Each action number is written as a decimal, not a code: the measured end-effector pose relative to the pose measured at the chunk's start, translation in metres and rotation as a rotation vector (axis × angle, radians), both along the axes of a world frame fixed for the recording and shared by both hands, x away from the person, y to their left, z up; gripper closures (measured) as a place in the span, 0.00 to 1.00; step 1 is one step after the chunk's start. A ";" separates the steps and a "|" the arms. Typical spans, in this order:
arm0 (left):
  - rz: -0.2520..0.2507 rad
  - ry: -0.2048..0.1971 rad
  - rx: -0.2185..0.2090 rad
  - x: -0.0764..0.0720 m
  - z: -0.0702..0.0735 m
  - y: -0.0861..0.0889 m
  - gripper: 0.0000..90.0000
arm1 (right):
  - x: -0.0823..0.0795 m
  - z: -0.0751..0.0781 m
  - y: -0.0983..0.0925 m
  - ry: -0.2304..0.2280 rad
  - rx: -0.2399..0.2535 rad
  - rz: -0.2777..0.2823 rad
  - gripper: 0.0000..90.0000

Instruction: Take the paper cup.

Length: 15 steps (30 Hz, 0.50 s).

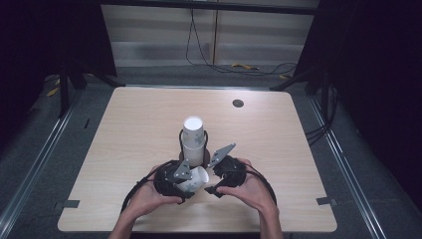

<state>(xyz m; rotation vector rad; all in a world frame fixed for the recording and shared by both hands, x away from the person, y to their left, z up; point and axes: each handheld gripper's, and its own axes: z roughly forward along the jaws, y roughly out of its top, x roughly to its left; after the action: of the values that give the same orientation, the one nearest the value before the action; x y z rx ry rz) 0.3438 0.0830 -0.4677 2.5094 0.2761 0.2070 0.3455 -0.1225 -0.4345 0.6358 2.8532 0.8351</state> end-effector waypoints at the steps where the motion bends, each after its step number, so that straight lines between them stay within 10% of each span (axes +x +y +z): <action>1: -0.003 0.001 0.006 0.000 0.000 0.000 0.33 | 0.000 0.000 0.000 0.009 -0.003 0.000 0.26; 15: -0.066 -0.017 0.047 0.001 0.012 -0.009 0.33 | 0.003 0.004 0.002 0.034 -0.023 0.009 0.24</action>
<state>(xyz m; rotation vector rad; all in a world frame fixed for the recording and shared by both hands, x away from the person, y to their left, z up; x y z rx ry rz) 0.3453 0.0738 -0.4556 2.5572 0.1835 0.2109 0.3486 -0.1203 -0.4308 0.6413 2.8940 0.7997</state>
